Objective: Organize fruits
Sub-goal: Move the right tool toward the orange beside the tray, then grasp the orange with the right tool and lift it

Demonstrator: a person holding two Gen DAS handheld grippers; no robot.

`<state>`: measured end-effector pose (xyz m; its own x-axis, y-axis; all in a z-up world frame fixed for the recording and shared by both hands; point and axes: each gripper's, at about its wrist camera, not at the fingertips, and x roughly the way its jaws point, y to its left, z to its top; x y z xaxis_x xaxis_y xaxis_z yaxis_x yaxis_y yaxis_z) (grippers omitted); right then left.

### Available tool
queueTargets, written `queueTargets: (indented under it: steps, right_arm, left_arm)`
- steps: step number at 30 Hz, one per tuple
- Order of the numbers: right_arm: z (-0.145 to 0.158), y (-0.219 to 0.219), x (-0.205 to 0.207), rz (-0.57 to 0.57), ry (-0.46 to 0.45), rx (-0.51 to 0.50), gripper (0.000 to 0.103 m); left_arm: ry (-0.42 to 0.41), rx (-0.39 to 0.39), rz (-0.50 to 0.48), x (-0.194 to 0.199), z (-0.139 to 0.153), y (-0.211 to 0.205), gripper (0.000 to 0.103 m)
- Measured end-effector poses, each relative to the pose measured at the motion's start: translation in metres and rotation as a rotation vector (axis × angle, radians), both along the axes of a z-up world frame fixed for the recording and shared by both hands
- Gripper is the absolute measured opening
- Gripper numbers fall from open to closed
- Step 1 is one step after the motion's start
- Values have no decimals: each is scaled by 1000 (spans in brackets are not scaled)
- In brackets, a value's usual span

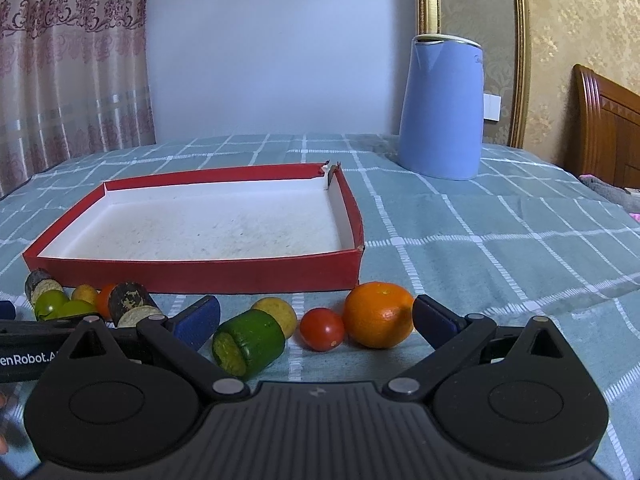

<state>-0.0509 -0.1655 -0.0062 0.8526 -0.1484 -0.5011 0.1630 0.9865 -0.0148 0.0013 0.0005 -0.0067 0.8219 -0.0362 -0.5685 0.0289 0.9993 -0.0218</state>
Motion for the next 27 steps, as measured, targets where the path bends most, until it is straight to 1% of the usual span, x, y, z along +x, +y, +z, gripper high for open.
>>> queueTargets:
  steps: [6,8,11,13,17,19,21,24,26,27]
  right_arm:
    - [0,-1,1,-1,-2,-1,103]
    - [0,0,0,-3,-5,-1,103]
    - [0,0,0,-4,-5,-2,103]
    - [0,0,1,-3,-4,-2,103]
    - [-1,0,2,-4,-4,-3,103]
    - [-1,-1,1,-1,-5,-1,103]
    - [1,-4,-1,8,-12,12,103]
    - [8,-6,-11,41,-7,-30,103]
    - [12,-11,-20,57,-1,-71,103]
    - [13,-15,-26,61,-2,-79,103]
  left_arm:
    - [-10,-30,-1,-1,0,1,103]
    - [-5,-27,-1,-1,0,1,103]
    - [-1,-45,-2,-1,0,1,103]
    - [1,-33,-2,-1,0,1,103]
    - [4,-40,-4,-1,0,1,103]
    - [5,-16,-9,-1,0,1,103]
    - [-2,-18,-18,-2,1,3,103]
    - [-13,-21,-29,-4,2,5,103]
    - [-7,-38,-44,-4,2,7,103]
    - [7,-60,-51,-3,1,8,103]
